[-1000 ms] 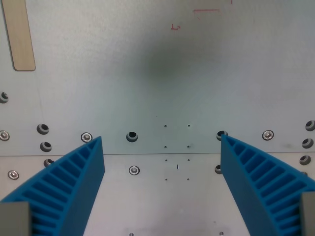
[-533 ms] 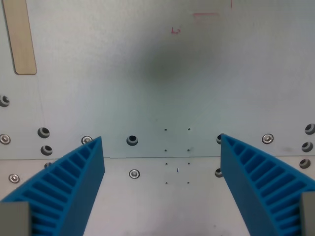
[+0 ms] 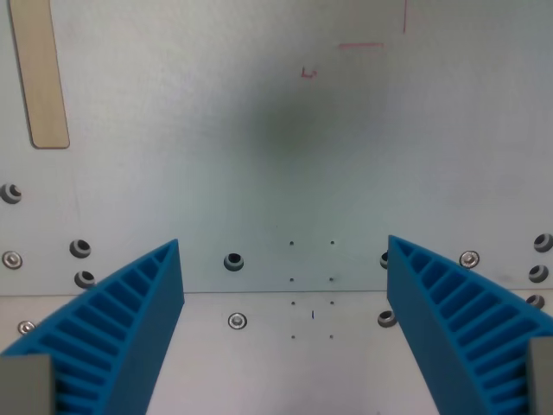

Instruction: Rotate around base negative y

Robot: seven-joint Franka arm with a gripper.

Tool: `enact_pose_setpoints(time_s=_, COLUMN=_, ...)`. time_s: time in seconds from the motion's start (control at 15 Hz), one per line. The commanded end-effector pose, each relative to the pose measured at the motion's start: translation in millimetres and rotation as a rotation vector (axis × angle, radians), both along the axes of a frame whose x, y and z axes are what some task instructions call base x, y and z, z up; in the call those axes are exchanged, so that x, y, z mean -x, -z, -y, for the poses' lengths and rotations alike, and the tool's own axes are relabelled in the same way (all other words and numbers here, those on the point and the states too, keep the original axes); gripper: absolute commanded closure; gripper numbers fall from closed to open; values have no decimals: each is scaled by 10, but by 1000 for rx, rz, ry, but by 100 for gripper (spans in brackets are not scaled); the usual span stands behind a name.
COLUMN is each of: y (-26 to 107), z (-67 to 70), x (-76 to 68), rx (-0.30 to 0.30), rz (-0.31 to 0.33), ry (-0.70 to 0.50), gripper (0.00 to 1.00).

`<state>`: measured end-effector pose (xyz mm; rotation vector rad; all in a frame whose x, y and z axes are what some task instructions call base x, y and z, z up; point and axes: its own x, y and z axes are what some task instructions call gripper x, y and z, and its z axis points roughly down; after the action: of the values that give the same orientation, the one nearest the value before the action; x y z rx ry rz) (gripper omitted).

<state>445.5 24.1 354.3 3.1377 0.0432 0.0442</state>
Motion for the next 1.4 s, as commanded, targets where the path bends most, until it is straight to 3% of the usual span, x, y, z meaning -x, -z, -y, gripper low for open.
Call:
enact_pose_setpoints(time_s=0.07, y=8, z=4, x=86, rx=2, rz=177, ry=0, gripper=0)
enact_pose_setpoints(time_s=1.4, y=8, z=4, x=86, rx=2, rz=410, ry=0, gripper=0)
